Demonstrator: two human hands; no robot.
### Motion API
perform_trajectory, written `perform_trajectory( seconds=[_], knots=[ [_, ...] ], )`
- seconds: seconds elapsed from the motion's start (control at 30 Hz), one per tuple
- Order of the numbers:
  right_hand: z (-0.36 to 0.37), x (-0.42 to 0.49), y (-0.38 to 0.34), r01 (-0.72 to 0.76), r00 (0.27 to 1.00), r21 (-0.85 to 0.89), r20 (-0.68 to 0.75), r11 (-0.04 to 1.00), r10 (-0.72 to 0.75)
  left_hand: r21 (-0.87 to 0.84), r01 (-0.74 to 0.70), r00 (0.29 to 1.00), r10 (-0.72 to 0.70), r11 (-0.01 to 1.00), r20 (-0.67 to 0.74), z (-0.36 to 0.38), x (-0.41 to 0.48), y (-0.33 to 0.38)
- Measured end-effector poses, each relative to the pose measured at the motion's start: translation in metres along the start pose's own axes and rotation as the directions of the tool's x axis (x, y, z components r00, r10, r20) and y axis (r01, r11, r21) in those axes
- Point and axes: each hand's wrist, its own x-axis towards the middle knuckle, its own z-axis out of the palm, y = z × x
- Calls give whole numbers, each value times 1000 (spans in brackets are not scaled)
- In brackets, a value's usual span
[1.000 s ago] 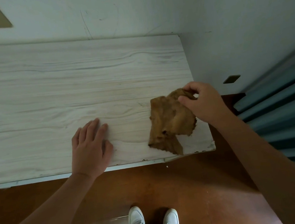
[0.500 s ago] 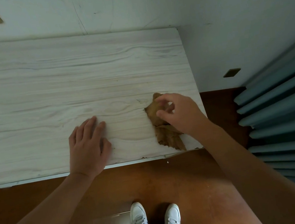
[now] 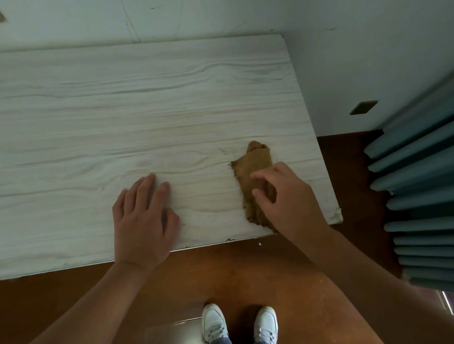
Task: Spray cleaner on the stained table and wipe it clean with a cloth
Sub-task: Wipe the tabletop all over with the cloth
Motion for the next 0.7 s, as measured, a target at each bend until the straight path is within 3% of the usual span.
perform_trajectory(
  seconds=[0.2,0.47,0.7],
  knots=[
    [19,6,11,42,999,-122,0,992,-42,-18,9,999,-8,1000,46,-1,-1,-1],
    [36,3,-9,310,948,-145,129,940,-293,-8,21,996,-20,1000,90,-2,0,0],
    [19,114,36,239,971,-229,44,944,-235,24,29,991,-32,999,133,-3,1,0]
  ],
)
